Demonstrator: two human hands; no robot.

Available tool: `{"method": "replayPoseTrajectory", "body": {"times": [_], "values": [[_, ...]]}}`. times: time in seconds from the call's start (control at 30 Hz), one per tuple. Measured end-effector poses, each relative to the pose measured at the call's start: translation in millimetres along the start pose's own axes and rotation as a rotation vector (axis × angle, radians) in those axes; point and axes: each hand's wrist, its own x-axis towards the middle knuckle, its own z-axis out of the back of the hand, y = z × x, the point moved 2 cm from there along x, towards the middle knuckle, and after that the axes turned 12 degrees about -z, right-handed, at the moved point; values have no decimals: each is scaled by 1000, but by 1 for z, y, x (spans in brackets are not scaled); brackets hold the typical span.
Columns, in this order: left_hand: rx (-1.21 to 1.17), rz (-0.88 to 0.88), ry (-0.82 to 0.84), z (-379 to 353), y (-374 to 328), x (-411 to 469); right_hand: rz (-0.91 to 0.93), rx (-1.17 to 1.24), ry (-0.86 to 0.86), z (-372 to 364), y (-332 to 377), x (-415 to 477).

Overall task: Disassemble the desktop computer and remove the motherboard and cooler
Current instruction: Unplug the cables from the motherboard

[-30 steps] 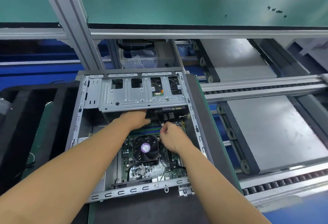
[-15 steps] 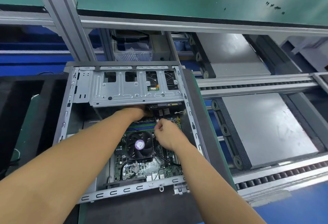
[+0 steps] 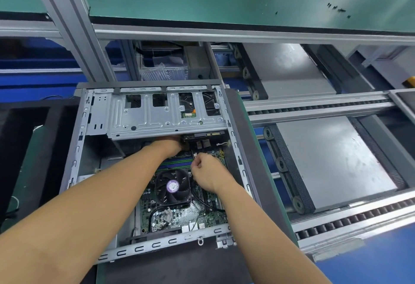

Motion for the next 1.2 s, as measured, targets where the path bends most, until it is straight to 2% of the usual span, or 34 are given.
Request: {"method": "replayPoseTrajectory", "body": {"times": [0.5,0.73,0.93,1.2], "values": [[91,69,-23,4,-1,-3,25,-7,11,-3,-2,5],[124,3,-69,0,-2,-8,33,1,13,-4,-3,5],[119,-45,-36,2,-2,-8,39,-8,9,-4,-3,4],[169,-78,-116,0,-6,-18,23,37,22,-3,-2,3]]}}
